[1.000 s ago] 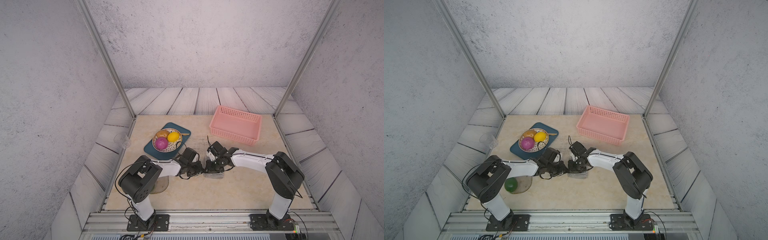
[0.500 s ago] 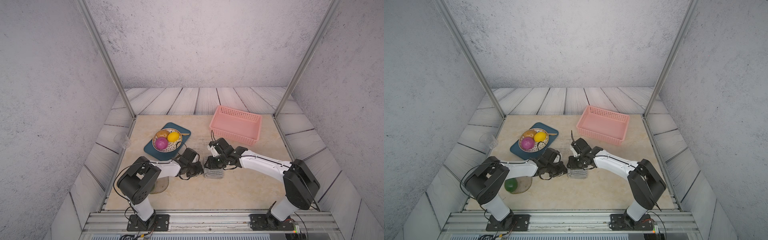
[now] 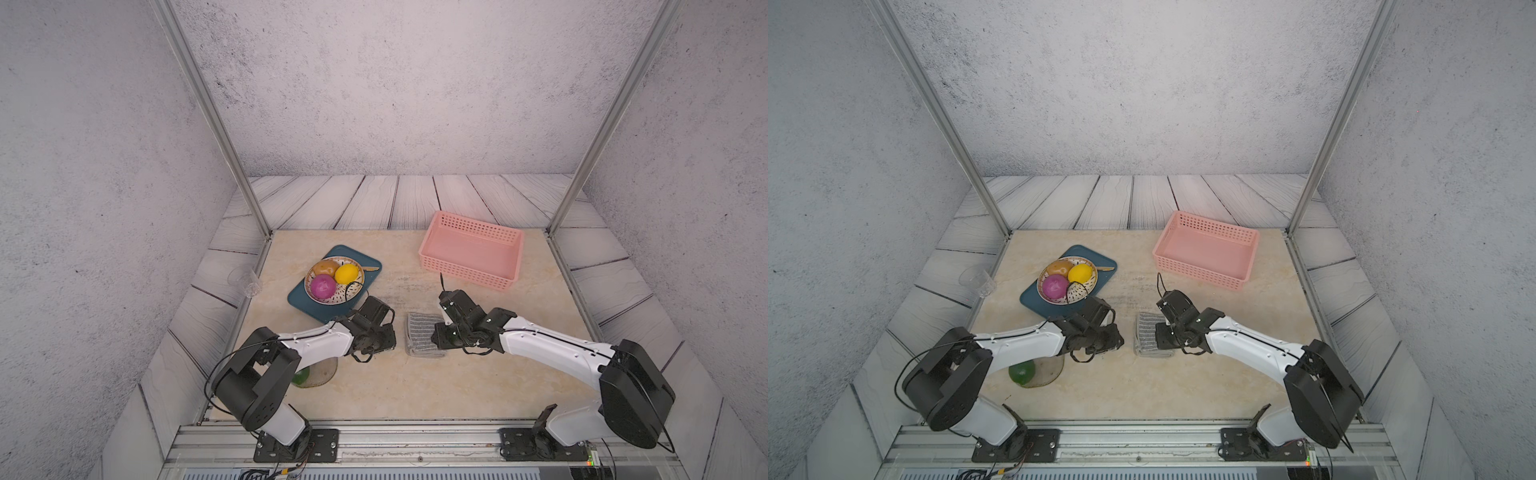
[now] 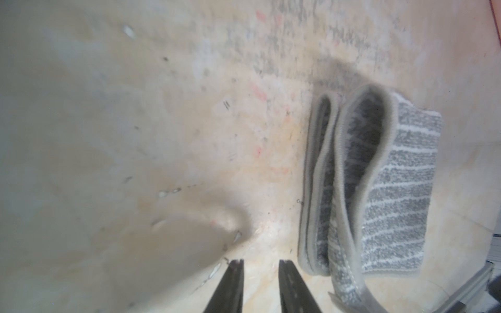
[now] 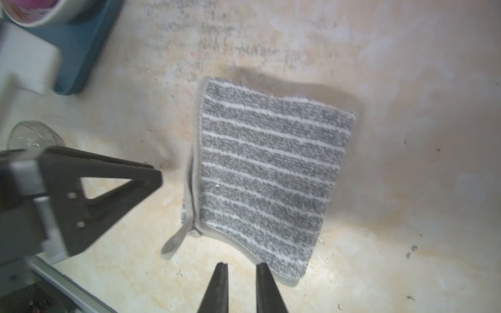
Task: Fold the square dishcloth
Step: Smooth out the cleaning item at the center of the board.
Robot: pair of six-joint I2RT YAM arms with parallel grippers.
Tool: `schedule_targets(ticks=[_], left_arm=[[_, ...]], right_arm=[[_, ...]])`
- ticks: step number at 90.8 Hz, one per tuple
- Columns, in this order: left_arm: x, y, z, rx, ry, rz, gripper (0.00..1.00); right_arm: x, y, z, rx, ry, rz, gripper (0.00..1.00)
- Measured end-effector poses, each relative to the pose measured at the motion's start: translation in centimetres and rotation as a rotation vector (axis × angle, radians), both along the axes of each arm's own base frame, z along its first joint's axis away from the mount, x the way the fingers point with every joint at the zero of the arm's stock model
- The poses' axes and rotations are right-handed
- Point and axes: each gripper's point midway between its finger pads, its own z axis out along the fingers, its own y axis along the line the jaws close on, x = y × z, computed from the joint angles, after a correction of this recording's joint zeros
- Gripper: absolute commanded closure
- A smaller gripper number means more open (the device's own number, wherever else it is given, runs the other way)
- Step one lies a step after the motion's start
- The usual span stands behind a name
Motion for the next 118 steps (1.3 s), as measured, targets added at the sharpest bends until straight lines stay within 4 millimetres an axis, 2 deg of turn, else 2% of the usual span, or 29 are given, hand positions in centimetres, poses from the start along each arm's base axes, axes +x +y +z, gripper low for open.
schedule_targets(ticks=[9,21,27,34,52,79,98,118], left_arm=[[0.4,-0.5,2.5,0.029,-0.094,-0.05,0.72],[1.0,-2.9,6.6,0.0,-0.229,-0.148,0.72],[1.0,-4.1,7.7,-0.02,-0.269,-0.196,0.72],[0.7,-5.2,8.1,-0.042,-0.281,-0.244,0.72],[-0.1,-6.5,6.1,-0.061,-0.224,-0.316,0.72],[-1.2,-8.1,4.2,-0.112,-0.154,-0.396,0.72],[-1.3,-7.9,1.6,-0.066,-0.107,-0.407,0.74],[-0.2,-6.8,0.3,-0.008,-0.115,-0.384,0.75]], right_arm=[[-0.5,-0.5,-0.8,-0.014,0.02,-0.009,0.83],[-0.7,-0.7,-1.2,-0.018,0.033,-0.021,0.83],[-0.7,-0.8,-1.4,-0.02,0.035,-0.028,0.84],[-0.8,-1.1,-1.7,-0.028,0.038,-0.037,0.85],[-0.9,-1.6,-2.1,-0.042,0.043,-0.065,0.85],[-0.5,-1.5,-2.4,-0.031,0.034,-0.091,0.85],[-0.9,-1.8,-3.9,-0.043,0.059,-0.101,0.86],[-1.1,-1.9,-5.4,-0.057,0.081,-0.106,0.86]])
